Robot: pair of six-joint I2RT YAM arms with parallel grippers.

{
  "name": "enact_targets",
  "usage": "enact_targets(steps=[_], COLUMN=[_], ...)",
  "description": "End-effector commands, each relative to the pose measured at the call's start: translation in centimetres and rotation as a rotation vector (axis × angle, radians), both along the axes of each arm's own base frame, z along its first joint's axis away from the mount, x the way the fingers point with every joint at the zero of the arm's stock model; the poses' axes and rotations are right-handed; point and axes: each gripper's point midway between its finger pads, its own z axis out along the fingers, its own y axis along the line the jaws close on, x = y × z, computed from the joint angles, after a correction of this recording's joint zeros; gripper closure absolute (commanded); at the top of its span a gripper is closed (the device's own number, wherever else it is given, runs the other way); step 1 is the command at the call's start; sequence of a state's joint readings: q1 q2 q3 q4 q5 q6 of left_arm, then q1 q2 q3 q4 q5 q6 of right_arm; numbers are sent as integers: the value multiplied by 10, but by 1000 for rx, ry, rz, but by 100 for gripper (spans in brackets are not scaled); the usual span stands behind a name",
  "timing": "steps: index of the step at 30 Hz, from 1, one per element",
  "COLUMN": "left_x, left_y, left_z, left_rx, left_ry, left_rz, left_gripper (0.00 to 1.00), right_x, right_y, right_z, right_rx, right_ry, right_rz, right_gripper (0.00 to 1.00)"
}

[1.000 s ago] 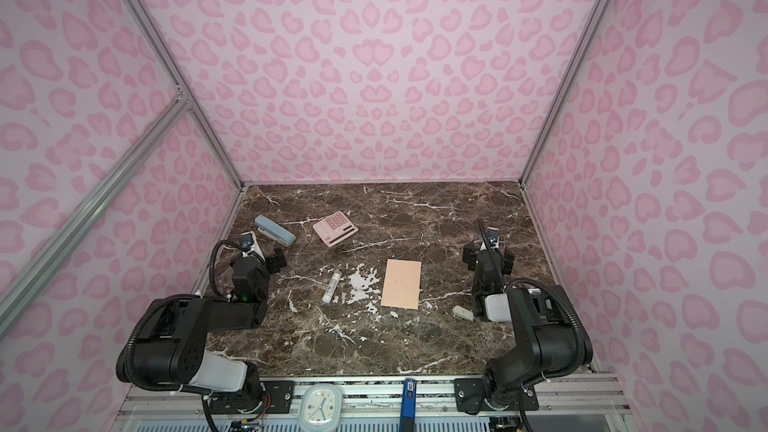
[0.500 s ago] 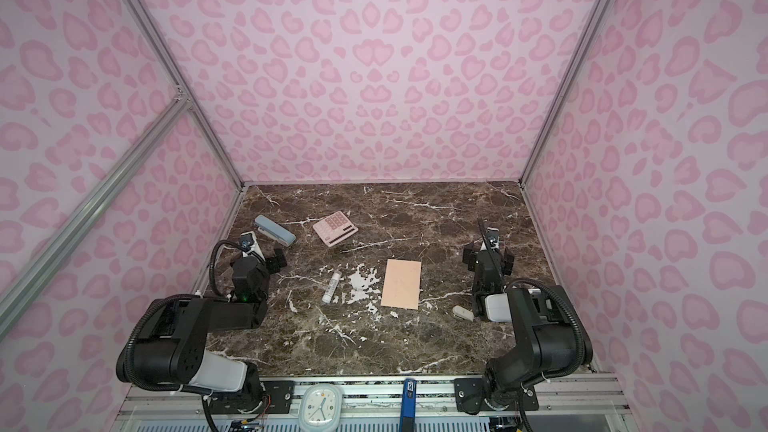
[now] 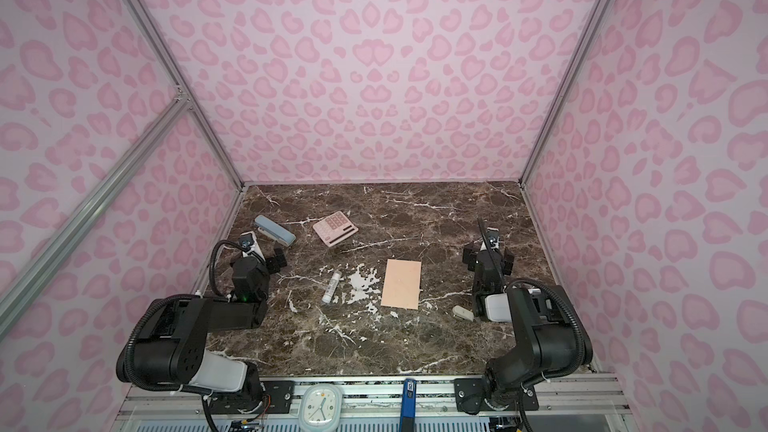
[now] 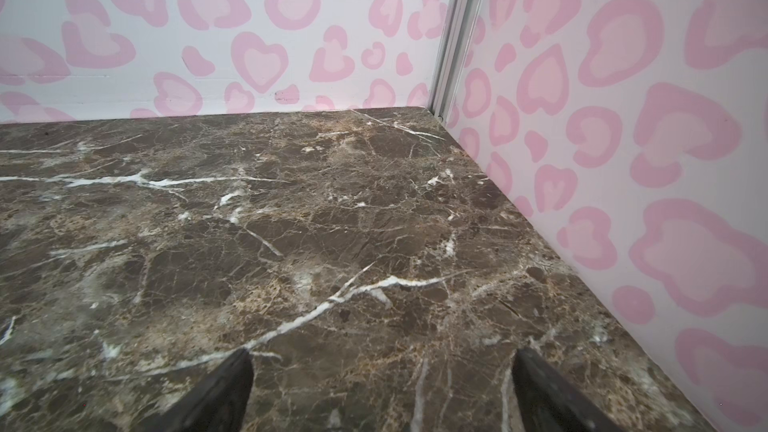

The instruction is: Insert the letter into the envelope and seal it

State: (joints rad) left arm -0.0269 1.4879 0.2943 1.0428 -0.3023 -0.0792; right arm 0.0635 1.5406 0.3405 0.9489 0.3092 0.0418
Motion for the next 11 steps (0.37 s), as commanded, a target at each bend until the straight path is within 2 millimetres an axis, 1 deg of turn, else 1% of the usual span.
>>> enact_targets(steps=[1,11], left_x=[2,3], left_y=[0,-1], left_z=[8,8], left_rx=[-3,-5], left_ry=[-28,-29], left_rz=[-1,-2], left_gripper=[3,3], right_x=[1,2], right_y=[1,1], right_z=[4,5], right_rx=[5,5], right_ry=[-20,-22], right_rz=[1,1], right_gripper=[0,0])
